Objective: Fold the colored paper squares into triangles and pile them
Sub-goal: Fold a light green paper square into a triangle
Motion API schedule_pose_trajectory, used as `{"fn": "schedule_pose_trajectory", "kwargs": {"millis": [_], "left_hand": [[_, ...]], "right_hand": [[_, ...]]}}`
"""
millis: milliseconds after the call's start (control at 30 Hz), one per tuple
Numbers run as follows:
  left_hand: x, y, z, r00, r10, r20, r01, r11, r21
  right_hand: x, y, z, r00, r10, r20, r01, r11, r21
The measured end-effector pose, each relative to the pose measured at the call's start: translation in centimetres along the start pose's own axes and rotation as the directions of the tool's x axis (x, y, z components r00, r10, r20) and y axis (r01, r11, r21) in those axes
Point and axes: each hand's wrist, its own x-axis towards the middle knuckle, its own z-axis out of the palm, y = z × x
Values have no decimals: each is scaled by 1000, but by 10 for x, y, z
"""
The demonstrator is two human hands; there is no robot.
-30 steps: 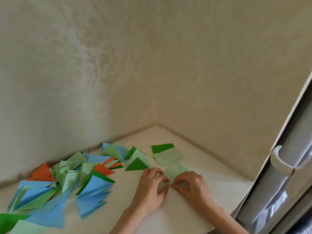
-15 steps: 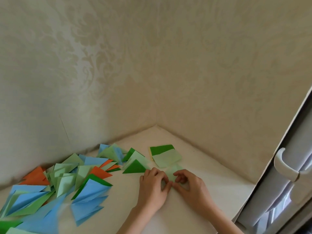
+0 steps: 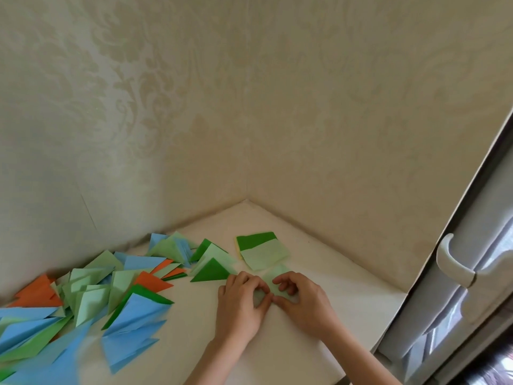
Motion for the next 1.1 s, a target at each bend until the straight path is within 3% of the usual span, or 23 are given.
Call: {"fn": "schedule_pose_trajectory", "kwargs": {"millis": [333, 633, 833, 1100], "left_hand": [[-1, -3, -9, 1000, 11, -7, -11, 995, -96], [-4, -5, -17, 998, 27, 51, -15, 974, -225], [-6, -6, -14, 999, 54, -5, -54, 967, -249], [-2, -8, -12, 999, 49, 4, -46, 966, -255]], "right_hand": [[-5, 4, -12, 990, -61, 125, 65, 997, -31], [-10, 6, -1, 990, -140, -19, 137, 984, -112], [-11, 3, -13, 991, -131, -27, 133, 987, 94], [-21, 11, -18, 985, -172, -10, 172, 982, 81]]}}
